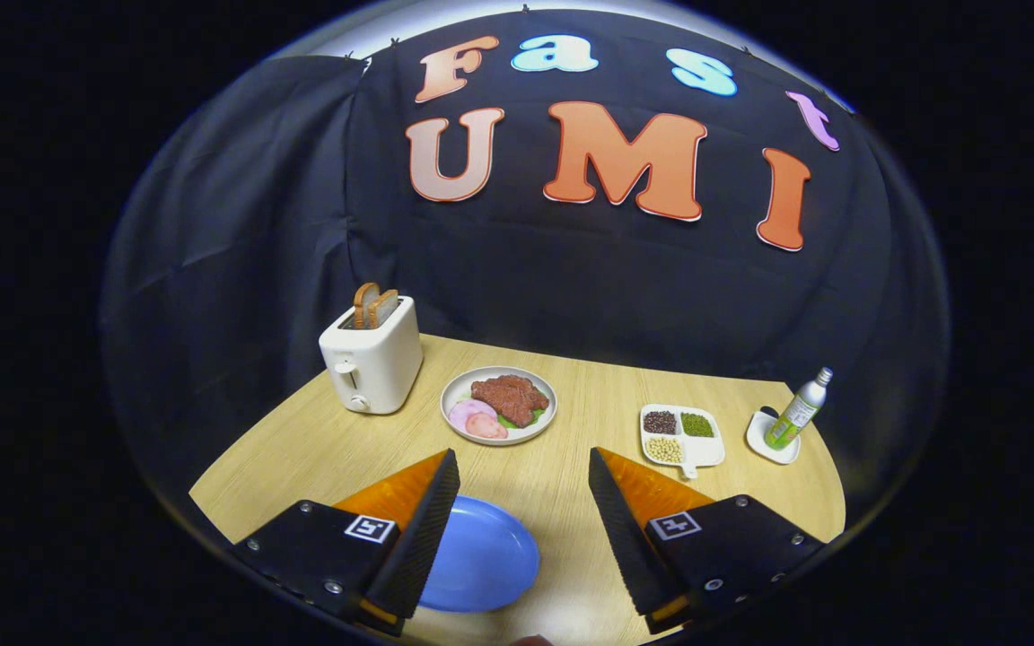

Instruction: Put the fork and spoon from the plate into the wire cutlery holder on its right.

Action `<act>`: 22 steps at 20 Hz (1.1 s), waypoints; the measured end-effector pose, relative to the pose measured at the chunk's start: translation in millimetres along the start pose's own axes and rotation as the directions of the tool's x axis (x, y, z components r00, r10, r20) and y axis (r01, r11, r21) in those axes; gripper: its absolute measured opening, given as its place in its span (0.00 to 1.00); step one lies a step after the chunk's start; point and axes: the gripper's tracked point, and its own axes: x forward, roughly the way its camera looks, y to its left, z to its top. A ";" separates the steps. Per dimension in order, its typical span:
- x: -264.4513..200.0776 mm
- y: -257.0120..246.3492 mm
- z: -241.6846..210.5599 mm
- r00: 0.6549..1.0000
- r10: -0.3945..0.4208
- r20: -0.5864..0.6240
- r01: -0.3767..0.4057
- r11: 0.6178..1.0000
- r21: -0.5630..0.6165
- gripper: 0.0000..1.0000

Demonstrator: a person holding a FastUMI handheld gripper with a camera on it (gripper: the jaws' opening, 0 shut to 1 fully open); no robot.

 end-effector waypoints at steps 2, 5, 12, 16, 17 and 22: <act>3.7 10.5 -11.4 0.999 0.021 -0.035 -0.021 1.000 0.001 0.87; 10.4 34.3 -37.7 0.988 0.078 -0.132 -0.080 0.997 -0.010 0.87; 21.2 73.9 -107.9 0.930 0.133 -0.342 -0.139 0.990 0.007 0.88; 25.5 86.3 -141.3 0.901 0.122 -0.416 -0.127 0.992 0.016 0.88; 27.4 88.9 -150.6 0.891 0.122 -0.437 -0.123 0.992 0.025 0.88; 21.7 97.6 -186.0 0.838 0.119 -0.533 -0.103 0.993 0.061 0.85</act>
